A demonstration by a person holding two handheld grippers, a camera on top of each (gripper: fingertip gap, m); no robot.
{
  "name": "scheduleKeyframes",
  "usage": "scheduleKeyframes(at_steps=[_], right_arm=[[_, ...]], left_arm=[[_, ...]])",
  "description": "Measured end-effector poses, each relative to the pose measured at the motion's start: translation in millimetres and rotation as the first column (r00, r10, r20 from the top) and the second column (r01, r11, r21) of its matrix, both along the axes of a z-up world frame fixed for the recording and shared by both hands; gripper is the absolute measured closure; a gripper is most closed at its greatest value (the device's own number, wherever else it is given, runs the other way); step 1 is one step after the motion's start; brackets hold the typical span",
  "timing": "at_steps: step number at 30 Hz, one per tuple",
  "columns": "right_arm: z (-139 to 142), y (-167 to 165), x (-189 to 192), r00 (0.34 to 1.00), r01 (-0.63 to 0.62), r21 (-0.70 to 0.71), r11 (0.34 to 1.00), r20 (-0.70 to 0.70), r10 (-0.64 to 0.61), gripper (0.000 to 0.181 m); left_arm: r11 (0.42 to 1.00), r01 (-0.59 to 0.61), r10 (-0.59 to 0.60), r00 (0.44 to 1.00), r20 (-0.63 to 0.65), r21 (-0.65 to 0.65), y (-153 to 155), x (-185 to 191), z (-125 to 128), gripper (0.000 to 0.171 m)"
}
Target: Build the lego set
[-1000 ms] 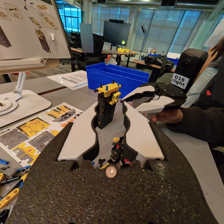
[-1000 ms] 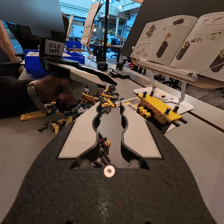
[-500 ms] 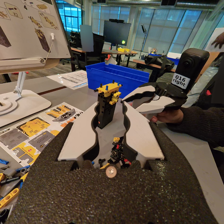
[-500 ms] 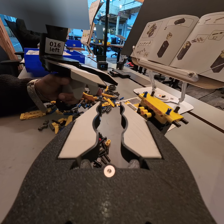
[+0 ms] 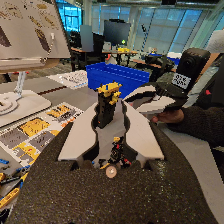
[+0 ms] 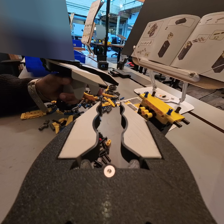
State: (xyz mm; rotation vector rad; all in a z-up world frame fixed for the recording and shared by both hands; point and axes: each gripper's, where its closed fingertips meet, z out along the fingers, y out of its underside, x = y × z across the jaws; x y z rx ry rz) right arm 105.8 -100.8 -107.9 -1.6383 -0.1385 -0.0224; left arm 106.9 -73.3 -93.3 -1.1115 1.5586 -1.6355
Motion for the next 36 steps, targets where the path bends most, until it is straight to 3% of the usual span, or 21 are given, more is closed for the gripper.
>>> scheduleKeyframes(at_steps=[11,16,36], right_arm=[[0,0,0,1.0,0.003,0.002,1.0,0.007,-0.003,0.152],[8,-4,8,0.996,0.054,0.046,0.998,0.068,-0.057,0.181],[5,-4,5,0.999,0.026,0.035,0.999,0.037,-0.027,0.18]], left_arm=[[1.0,-0.003,0.003,1.0,0.0,0.002,0,0,0,0.135],[1.0,-0.018,0.018,1.0,0.0,0.002,3,1,0,0.135],[1.0,-0.013,0.013,1.0,-0.016,-0.009,4,2,-3,0.137]])
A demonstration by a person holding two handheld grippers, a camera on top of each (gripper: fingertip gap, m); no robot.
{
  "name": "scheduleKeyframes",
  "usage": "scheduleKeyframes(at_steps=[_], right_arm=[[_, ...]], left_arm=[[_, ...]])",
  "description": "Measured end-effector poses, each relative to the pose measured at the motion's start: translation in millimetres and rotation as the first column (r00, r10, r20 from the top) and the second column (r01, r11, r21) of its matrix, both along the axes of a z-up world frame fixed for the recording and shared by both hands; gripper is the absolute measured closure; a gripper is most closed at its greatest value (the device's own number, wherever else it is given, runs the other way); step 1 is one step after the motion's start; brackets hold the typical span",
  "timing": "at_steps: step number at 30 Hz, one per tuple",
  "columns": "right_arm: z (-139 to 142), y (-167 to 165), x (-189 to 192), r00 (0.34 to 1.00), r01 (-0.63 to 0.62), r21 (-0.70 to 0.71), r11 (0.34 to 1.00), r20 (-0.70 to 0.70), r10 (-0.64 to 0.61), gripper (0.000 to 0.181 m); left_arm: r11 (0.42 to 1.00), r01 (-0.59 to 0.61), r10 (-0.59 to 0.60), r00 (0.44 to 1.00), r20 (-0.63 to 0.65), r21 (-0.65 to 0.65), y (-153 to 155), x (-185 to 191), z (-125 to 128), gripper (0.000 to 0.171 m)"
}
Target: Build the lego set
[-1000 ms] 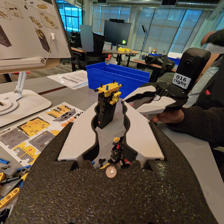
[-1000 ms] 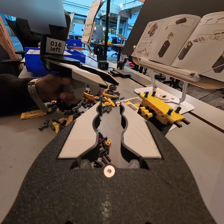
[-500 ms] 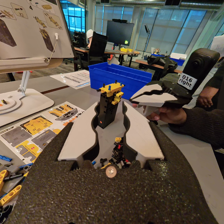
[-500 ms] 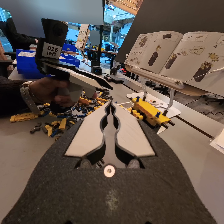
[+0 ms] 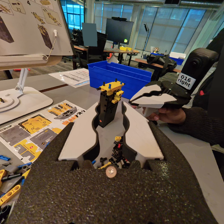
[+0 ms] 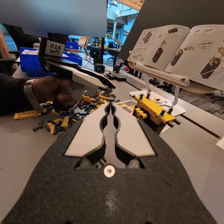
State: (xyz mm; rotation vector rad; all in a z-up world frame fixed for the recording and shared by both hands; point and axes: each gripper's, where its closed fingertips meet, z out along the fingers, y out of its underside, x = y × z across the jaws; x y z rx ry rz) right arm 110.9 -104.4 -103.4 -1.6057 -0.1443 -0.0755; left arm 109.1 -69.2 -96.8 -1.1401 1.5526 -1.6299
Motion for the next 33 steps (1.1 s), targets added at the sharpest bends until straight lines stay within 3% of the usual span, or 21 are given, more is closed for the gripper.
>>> scheduleKeyframes(at_steps=[12,15,18,25,29,33], right_arm=[[4,-2,-1,0.995,-0.051,0.038,0.998,-0.089,0.054,0.173],[6,-3,-2,0.984,-0.09,0.066,0.994,-0.149,0.099,0.168],[14,-6,-12,0.948,-0.183,0.121,0.976,-0.242,0.208,0.165],[26,-15,-28,0.859,-0.325,0.206,0.923,-0.343,0.379,0.162],[38,-25,-34,0.798,-0.397,0.275,0.876,-0.368,0.477,0.162],[36,-26,-38,0.788,-0.425,0.263,0.866,-0.363,0.497,0.162]], left_arm=[[0.999,0.045,-0.045,0.999,0.013,0.016,-12,-5,3,0.141],[0.996,0.088,-0.088,0.996,0.002,0.01,-18,-8,1,0.156],[0.988,0.152,-0.152,0.988,-0.004,-0.031,-25,-13,4,0.171],[0.923,0.359,-0.355,0.933,0.051,-0.138,-50,-34,17,0.171],[0.921,0.37,-0.363,0.928,0.079,-0.122,-53,-38,21,0.171],[0.916,0.387,-0.378,0.921,0.096,-0.107,-56,-41,22,0.16]])
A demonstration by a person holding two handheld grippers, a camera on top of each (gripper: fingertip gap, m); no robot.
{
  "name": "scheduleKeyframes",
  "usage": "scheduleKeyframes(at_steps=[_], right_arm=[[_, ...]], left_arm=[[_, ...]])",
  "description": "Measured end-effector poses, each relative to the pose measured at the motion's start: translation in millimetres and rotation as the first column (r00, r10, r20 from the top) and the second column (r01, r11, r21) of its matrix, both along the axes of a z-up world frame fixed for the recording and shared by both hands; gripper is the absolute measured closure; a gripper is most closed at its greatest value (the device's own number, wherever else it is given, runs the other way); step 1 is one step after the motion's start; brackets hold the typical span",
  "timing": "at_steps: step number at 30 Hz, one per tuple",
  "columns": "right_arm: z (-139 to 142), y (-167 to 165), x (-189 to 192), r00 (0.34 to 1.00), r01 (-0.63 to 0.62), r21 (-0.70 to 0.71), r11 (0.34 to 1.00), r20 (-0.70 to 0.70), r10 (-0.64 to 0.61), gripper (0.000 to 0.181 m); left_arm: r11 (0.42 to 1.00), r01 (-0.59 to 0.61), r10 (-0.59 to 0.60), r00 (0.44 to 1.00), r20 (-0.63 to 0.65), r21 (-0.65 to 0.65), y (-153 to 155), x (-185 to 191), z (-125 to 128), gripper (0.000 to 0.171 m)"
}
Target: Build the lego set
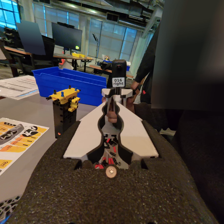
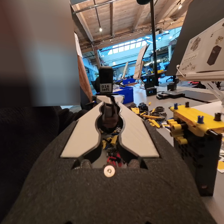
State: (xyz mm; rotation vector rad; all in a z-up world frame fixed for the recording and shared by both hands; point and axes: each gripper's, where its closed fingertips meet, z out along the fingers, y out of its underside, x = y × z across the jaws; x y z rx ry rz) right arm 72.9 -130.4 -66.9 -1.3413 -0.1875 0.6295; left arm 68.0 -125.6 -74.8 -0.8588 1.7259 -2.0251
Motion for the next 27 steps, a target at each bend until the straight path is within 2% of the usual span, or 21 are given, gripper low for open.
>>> scheduleKeyframes(at_steps=[2,8,10,12,19,22,25,27], right_arm=[[-3,0,-5,1.0,-0.02,-0.01,1.0,0.015,0.02,0.162],[-11,3,-19,0.992,-0.029,-0.036,0.999,0.118,0.033,0.163],[-11,3,-18,0.99,-0.008,-0.025,1.0,0.142,0.011,0.172],[-13,5,-17,0.987,0.011,-0.036,0.999,0.162,-0.005,0.174],[-10,0,-22,0.988,-0.065,-0.067,0.996,0.138,0.074,0.176],[-12,1,-20,0.983,-0.047,-0.077,0.996,0.171,0.06,0.175],[-18,5,-16,0.973,0.027,-0.051,0.998,0.228,-0.014,0.174],[-24,9,-16,0.971,0.048,-0.058,0.997,0.238,-0.033,0.168]], left_arm=[[1.0,0.011,-0.011,1.0,0.007,0.01,-3,-2,1,0.153],[0.999,0.011,-0.011,1.0,0.003,0.042,-7,-2,-4,0.153],[0.998,0.015,-0.015,1.0,-0.005,0.067,-7,-1,-8,0.156],[0.997,0.044,-0.043,0.999,-0.015,0.07,-10,-3,-9,0.166],[0.993,0.08,-0.081,0.997,-0.001,0.084,-14,-9,-6,0.167],[0.992,0.049,-0.05,0.999,0.003,0.112,-13,-7,-9,0.166],[0.989,-0.013,0.01,1.0,0.023,0.148,-8,-1,-13,0.165],[0.987,-0.038,0.037,0.999,0.01,0.159,-4,3,-17,0.164]])
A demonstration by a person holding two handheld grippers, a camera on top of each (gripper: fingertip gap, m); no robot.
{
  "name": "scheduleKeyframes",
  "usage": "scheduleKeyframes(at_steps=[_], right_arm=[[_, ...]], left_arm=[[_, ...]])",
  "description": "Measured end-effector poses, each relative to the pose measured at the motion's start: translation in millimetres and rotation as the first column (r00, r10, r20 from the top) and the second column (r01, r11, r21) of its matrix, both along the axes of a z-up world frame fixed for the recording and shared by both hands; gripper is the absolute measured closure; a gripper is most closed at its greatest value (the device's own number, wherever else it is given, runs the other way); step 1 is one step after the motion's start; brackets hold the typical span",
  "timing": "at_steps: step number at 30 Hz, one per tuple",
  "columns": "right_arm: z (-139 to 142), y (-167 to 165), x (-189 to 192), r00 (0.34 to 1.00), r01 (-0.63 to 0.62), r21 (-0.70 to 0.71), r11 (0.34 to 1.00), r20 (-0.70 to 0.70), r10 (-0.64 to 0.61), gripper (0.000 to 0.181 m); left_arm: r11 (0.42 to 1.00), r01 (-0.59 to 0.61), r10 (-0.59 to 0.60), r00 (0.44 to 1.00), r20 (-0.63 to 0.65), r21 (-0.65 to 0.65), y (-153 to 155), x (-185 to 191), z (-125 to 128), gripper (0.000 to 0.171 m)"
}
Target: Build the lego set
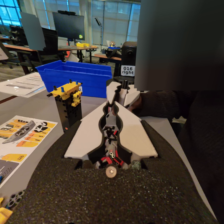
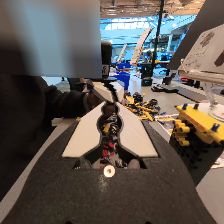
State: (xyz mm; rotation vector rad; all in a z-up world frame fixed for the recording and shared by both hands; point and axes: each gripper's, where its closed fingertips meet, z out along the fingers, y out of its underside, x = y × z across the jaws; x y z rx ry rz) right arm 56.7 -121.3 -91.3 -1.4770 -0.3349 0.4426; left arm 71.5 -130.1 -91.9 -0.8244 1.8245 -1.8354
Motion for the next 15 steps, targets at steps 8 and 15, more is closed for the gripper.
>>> scheduleKeyframes(at_steps=[8,15], right_arm=[[-4,6,0,0.999,0.038,-0.028,0.999,0.0,-0.038,0.156],[0,8,5,0.996,0.079,-0.033,0.996,-0.046,-0.08,0.157]], left_arm=[[0.987,-0.151,0.149,0.988,-0.042,-0.048,24,19,0,0.146],[0.966,-0.175,0.166,0.984,-0.065,-0.188,41,20,18,0.143]])
